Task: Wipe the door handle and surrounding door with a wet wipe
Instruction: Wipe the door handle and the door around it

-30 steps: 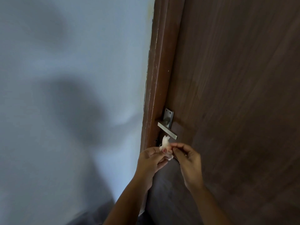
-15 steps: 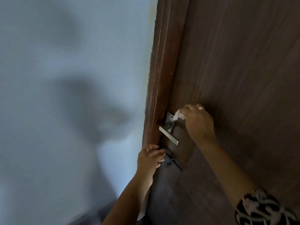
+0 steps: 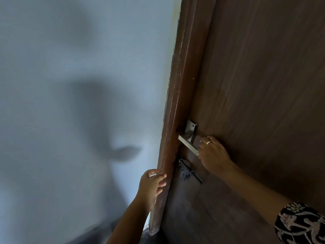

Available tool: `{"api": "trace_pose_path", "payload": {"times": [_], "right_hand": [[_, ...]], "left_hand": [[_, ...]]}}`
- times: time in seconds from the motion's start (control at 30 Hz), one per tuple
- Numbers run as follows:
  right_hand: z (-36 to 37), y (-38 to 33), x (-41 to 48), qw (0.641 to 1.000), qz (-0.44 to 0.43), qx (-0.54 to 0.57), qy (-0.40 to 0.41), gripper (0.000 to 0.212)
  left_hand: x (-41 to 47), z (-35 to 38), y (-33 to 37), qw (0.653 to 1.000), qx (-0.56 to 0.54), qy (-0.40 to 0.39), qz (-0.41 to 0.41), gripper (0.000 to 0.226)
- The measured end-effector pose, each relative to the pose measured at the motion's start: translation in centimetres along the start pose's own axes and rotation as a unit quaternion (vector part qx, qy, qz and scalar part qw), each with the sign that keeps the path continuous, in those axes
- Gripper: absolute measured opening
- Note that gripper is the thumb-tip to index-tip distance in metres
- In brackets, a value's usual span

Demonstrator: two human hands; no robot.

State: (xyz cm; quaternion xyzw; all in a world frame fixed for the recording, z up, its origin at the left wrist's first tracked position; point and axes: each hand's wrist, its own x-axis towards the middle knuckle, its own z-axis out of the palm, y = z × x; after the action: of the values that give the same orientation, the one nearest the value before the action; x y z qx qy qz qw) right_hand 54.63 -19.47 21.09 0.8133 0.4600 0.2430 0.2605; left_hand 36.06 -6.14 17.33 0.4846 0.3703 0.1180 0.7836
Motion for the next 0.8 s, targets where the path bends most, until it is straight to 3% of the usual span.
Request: {"api": "trace_pose_path", "payload": {"times": [0.1,0.17,0.27,0.37,0.43,0.57,0.6,0.63,0.73,0.77,0.8], "right_hand": [[-1.6,0.5,0.2,1.0,-0.007,0.028,0.003,0.024],[-3.3,1.4,0.6,0.993,0.032,0.104,0.05,0.022],[-5.3,1.8,2.4,0.936,0.134,0.308,0.109,0.02],[-5.3,-0.4,4.4,0.859,0.195,0.474,-0.009,0.021],[-4.3,-2.3,5.2,0.864,0.222,0.443,-0.084,0.026],[-3.4,-3.7,6.6,0.859,0.302,0.398,-0.114,0.024],[-3.2,-3.5,6.9,0.836,0.323,0.424,-0.132,0.024],[-3.0,-3.0,7.3,0.789,0.353,0.477,-0.156,0.026],[-3.2,-1.4,7.1,0.545,0.431,0.668,-0.267,0.039],[-3.2,-0.9,6.8,0.508,0.422,0.689,-0.3,0.04],[-3.1,-0.5,6.4,0.494,0.406,0.702,-0.314,0.039]], "left_hand": [[-0.1,-0.7,-0.1,1.0,0.005,-0.003,-0.005,0.021],[0.0,-0.8,-0.1,1.0,0.005,-0.003,-0.005,0.024],[0.1,-0.5,0.0,1.0,-0.006,0.004,-0.009,0.027],[0.1,0.5,0.1,1.0,-0.008,-0.006,-0.017,0.03],[0.1,1.2,0.0,1.0,-0.006,-0.014,-0.016,0.029],[0.0,1.8,-0.5,1.0,0.003,-0.018,-0.019,0.026],[-0.1,1.7,-0.6,1.0,0.007,-0.02,-0.017,0.026],[-0.1,1.5,-0.7,1.0,0.008,-0.022,-0.017,0.026],[-0.1,0.8,-0.9,1.0,0.004,-0.012,-0.019,0.027],[-0.1,0.7,-0.9,1.0,0.001,-0.008,-0.022,0.027],[-0.1,0.5,-0.9,1.0,0.0,-0.006,-0.024,0.027]]}}
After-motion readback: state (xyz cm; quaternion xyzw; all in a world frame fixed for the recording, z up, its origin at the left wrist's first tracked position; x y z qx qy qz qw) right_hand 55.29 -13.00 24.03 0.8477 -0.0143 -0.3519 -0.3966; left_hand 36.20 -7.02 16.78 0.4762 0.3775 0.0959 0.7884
